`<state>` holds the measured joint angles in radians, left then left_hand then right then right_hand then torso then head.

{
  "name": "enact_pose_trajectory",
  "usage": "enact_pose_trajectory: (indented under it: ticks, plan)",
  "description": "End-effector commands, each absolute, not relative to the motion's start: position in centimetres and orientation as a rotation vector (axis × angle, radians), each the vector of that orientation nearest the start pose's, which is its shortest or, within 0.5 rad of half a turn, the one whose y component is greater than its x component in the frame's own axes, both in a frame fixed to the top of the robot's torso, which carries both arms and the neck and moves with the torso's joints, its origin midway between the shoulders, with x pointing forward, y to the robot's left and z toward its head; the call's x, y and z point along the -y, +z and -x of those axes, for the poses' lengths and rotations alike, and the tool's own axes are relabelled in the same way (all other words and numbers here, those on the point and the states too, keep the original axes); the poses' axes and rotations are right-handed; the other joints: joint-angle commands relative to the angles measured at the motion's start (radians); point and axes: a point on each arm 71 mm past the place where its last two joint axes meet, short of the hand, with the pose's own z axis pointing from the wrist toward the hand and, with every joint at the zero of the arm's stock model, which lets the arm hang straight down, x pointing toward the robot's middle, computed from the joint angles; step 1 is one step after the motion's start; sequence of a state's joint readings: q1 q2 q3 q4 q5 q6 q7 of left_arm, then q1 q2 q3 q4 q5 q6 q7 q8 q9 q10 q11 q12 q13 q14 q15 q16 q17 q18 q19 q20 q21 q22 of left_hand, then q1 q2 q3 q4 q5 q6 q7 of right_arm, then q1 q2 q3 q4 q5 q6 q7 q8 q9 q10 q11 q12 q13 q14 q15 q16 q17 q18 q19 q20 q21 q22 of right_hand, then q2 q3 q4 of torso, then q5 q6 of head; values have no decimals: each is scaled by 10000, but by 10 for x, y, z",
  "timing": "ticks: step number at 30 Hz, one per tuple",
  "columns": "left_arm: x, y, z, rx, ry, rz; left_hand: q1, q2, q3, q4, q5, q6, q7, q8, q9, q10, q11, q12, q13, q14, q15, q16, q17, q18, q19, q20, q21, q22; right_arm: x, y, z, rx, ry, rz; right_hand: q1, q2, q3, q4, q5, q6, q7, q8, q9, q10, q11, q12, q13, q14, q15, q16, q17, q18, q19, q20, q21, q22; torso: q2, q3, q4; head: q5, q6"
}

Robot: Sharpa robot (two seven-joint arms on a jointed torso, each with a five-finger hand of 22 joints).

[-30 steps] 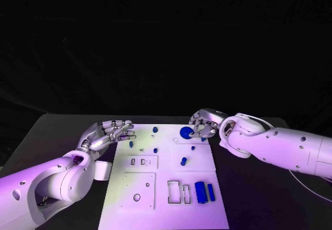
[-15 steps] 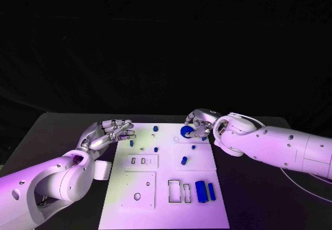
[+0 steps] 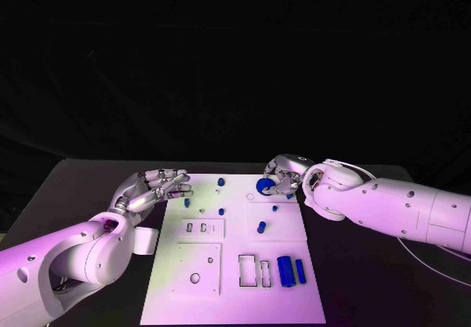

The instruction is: Assemble the parts on the task board

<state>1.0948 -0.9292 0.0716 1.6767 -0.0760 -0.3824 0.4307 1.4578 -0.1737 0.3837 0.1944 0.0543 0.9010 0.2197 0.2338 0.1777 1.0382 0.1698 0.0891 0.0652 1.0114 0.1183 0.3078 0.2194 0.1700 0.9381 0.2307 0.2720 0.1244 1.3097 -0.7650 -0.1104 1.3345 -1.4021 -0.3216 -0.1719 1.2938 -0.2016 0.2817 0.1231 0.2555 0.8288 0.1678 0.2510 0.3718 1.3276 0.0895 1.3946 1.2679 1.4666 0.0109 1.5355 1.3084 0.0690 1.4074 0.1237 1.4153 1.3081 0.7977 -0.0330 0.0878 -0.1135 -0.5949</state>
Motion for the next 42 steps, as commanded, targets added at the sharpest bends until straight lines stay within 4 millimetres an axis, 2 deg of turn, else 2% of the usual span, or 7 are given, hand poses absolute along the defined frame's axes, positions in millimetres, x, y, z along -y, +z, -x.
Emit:
enact_pose_trajectory:
  ticks: [1, 15, 18, 24, 28, 38, 42]
  plan:
    - [-209, -168, -457, -13502, -16093, 10725, -79, -2, 66, -21, -32, -81, 22, -38, -2, -56, 18, -69, -14, -17, 64, 42, 16, 123, 73, 25, 54, -11, 225, -169, -533, -16767, 4454, 739, -13, 131, 2, 72, 24, 33, 67, 51, 11, 64, 23, 64, 17, 822, 80, 70, 1551, -130, 58, 16, 50, 474, 3, 2, 5, -3, -14]
    - [-210, -168, -458, -13522, -16048, 10750, -94, 0, 86, -40, -31, -82, 26, -43, 1, -69, 24, -100, -10, -26, 69, 45, 30, 122, 69, 27, 56, -15, 230, -171, -533, -17038, 4651, 403, -14, 199, 140, 196, 526, 132, 62, 102, 37, 99, 18, 175, 138, 834, 86, 104, 1637, -145, 107, 29, 102, 571, -2, -3, -13, 3, -18]
    - [-210, -168, -458, -13527, -16044, 10753, -94, 0, 86, -40, -31, -82, 26, -43, 1, -69, 24, -100, -10, -26, 69, 45, 30, 122, 69, 27, 56, -15, 230, -171, -533, -17060, 4675, 379, 49, 291, 294, 218, 642, 350, 10, 228, 85, 133, -22, 213, 191, 837, 60, 112, 1661, -150, 125, 15, 121, 608, -3, -10, 7, -12, -24]
    - [-211, -168, -458, -13525, -16025, 10759, -94, 0, 86, -40, -31, -82, 26, -43, 1, -69, 24, -100, -10, -26, 69, 45, 30, 122, 69, 27, 56, -15, 232, -170, -532, -16884, 4530, 529, 193, 378, 693, 197, 264, 632, -99, 425, 154, 166, -119, 244, 231, 840, -22, 121, 1686, -164, 169, -52, 163, 693, 0, -12, 17, -25, -17]
    - [-211, -168, -457, -13524, -16026, 10757, -94, 0, 86, -40, -31, -82, 26, -43, 1, -69, 24, -100, -10, -26, 69, 45, 30, 122, 69, 27, 56, -15, 229, -169, -531, -16569, 4458, 829, 368, 401, 1204, 51, -110, 827, -203, 627, 233, 230, -221, 267, 277, 845, -114, 127, 1708, -184, 228, -141, 215, 791, 5, -11, 5, -15, -24]
    - [-211, -168, -457, -13530, -16024, 10761, -94, 0, 86, -40, -31, -82, 26, -43, 1, -69, 24, -100, -10, -26, 69, 45, 30, 122, 69, 27, 56, -15, 217, -163, -524, -15565, 4732, 1421, 369, 370, 1539, -20, -174, 945, -264, 761, 286, 353, -275, 329, 388, 854, -159, 136, 1750, -219, 328, -183, 305, 933, 1, -5, 21, -22, -12]
    - [-211, -168, -457, -13532, -16025, 10762, -94, 0, 86, -40, -31, -82, 26, -43, 1, -69, 24, -100, -10, -26, 69, 45, 30, 122, 69, 27, 56, -15, 209, -160, -519, -15236, 4942, 1619, 363, 362, 1596, -32, -165, 960, -274, 781, 294, 375, -285, 340, 406, 853, -169, 135, 1743, -227, 352, -191, 326, 965, 5, -2, 21, 21, 19]
